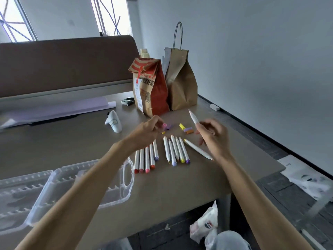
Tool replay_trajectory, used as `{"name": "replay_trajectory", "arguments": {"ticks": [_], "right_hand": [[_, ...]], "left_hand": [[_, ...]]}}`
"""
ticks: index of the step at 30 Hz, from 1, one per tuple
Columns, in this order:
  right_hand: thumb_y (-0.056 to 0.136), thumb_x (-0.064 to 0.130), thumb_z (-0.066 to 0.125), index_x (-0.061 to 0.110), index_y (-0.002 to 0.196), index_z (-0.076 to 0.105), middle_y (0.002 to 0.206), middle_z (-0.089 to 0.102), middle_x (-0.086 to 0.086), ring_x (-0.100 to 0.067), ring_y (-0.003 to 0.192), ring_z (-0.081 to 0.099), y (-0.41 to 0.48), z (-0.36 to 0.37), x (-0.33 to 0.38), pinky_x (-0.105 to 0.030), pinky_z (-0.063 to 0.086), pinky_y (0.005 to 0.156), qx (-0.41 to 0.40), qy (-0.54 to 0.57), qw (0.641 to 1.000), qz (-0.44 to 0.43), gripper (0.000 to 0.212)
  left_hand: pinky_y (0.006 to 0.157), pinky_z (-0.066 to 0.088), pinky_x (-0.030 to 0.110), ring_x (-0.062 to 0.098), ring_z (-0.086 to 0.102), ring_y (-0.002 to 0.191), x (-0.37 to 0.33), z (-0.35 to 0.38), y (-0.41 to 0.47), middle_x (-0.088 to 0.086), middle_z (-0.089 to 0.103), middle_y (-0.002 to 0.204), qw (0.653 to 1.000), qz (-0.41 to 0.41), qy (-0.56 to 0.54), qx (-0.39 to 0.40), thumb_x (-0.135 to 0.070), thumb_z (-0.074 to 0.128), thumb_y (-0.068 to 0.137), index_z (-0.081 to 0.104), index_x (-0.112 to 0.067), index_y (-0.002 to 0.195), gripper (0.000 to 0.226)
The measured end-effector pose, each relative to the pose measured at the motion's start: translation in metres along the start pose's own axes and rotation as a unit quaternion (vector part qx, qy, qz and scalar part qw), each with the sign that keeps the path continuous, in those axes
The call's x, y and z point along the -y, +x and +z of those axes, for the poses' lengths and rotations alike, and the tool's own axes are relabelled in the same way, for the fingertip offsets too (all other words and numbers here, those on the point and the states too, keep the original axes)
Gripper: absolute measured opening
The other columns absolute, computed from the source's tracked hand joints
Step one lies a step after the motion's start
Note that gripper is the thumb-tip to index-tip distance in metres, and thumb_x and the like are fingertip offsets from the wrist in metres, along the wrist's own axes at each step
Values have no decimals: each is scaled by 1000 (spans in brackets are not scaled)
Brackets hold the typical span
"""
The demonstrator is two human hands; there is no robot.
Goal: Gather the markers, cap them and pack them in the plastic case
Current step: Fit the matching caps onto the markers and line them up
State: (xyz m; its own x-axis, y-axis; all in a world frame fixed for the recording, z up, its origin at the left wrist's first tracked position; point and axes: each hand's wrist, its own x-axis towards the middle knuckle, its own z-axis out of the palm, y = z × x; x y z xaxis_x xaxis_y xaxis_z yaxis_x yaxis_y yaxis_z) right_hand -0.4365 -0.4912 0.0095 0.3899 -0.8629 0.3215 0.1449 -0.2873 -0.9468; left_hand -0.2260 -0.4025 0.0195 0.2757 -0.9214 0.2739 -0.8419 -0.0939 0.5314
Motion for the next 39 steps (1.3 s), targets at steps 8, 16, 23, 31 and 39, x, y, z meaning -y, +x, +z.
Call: {"name": "replay_trajectory", "arguments": {"ticks": [8,16,23,31,39], "right_hand": [[89,8,65,18,86,69,73,69,-6,-3,49,47,-16,39,3,-20,36,45,154,-19,985,-73,11],[88,0,68,19,84,71,64,60,0,-3,57,48,-29,43,-9,-12,36,54,77,-13,990,-117,20],[85,7,69,19,80,67,62,55,-3,-5,56,44,-31,45,-6,-15,35,52,81,-35,989,-120,14],[85,7,73,16,85,74,50,52,4,-11,41,42,-32,45,-4,-22,32,42,90,-12,993,-75,9],[83,7,75,10,82,73,50,57,-7,-18,40,51,-27,40,-6,-40,38,49,70,27,996,-58,4]], "left_hand": [[56,42,11,-3,53,62,3,-15,-60,-2,60,81,962,-35,-265,-58,-16,56,95,58,-14,97,4],[53,41,12,8,54,71,7,-19,-61,6,61,88,955,-47,-281,-85,-18,57,95,61,-16,102,8],[56,39,9,-3,50,62,7,-20,-63,-4,58,78,961,-15,-259,-93,-13,56,96,62,-17,101,9],[59,38,9,-3,51,64,9,-18,-64,-15,61,75,968,8,-237,-80,-12,60,94,68,-22,99,14],[63,41,16,5,50,67,10,-19,-64,-19,58,66,960,-9,-260,-105,-14,60,94,68,-28,95,16]]}}
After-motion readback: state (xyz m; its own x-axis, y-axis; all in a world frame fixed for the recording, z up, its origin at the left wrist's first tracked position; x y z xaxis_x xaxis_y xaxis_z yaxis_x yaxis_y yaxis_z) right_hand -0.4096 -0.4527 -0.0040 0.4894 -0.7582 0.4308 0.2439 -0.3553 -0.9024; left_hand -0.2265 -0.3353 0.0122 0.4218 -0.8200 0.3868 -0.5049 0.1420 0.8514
